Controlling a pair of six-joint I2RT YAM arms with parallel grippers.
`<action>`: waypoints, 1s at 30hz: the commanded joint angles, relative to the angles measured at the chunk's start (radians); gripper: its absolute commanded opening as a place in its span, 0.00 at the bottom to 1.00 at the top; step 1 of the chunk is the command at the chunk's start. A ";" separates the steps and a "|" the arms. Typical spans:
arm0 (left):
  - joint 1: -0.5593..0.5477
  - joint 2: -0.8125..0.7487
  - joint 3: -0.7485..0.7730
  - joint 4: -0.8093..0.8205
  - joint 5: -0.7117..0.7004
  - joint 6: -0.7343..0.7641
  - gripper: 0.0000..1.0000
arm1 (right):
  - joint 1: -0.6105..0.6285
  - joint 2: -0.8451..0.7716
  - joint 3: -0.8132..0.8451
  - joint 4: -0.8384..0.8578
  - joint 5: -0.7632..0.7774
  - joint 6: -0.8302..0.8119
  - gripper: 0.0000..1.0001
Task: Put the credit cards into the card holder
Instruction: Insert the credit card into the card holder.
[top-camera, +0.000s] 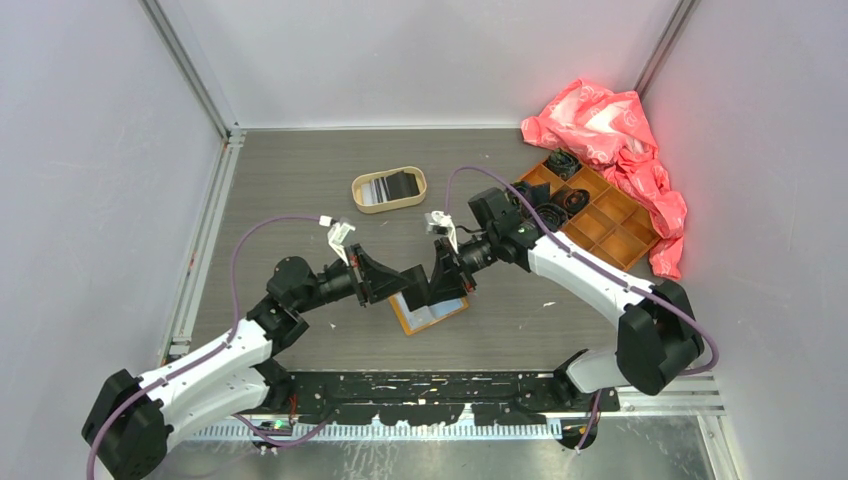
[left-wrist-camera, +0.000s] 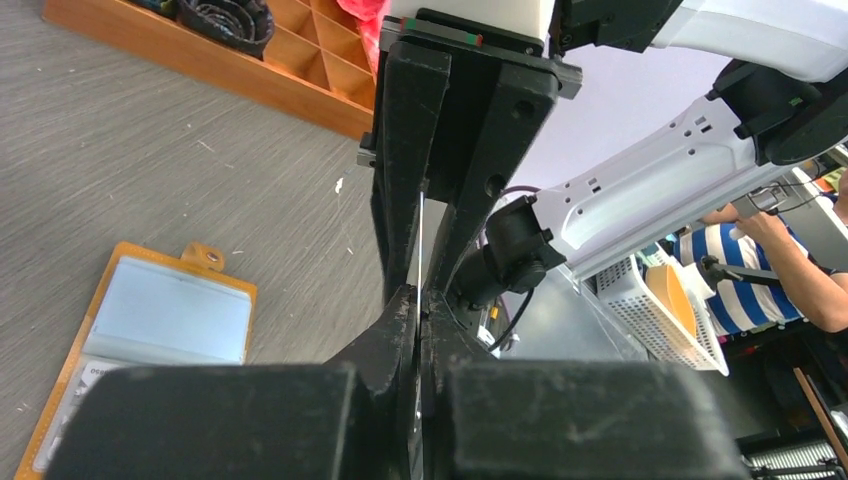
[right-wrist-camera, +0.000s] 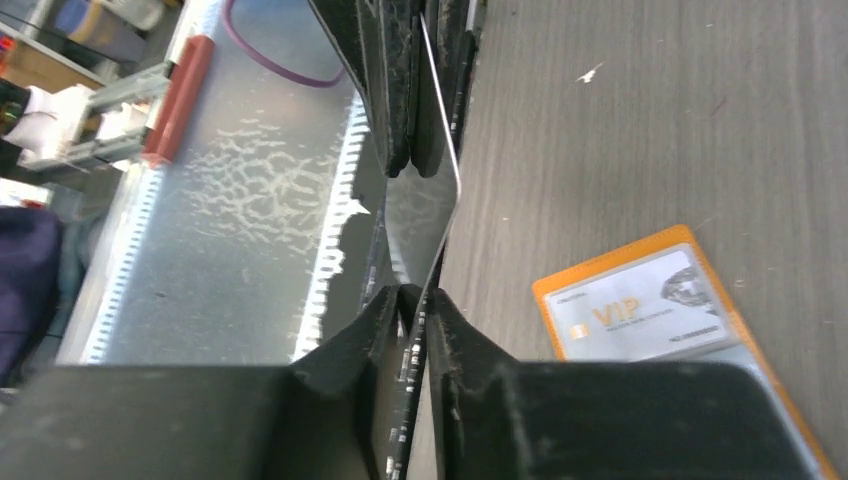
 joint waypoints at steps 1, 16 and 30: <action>0.009 -0.019 -0.005 0.070 -0.037 -0.029 0.00 | 0.003 -0.022 0.051 -0.070 0.119 -0.144 0.34; 0.011 0.102 -0.231 0.191 -0.257 -0.280 0.00 | -0.054 -0.017 -0.144 -0.115 0.580 -0.859 0.88; 0.011 0.356 -0.205 0.370 -0.278 -0.331 0.00 | -0.048 0.074 -0.132 -0.023 0.666 -0.757 0.78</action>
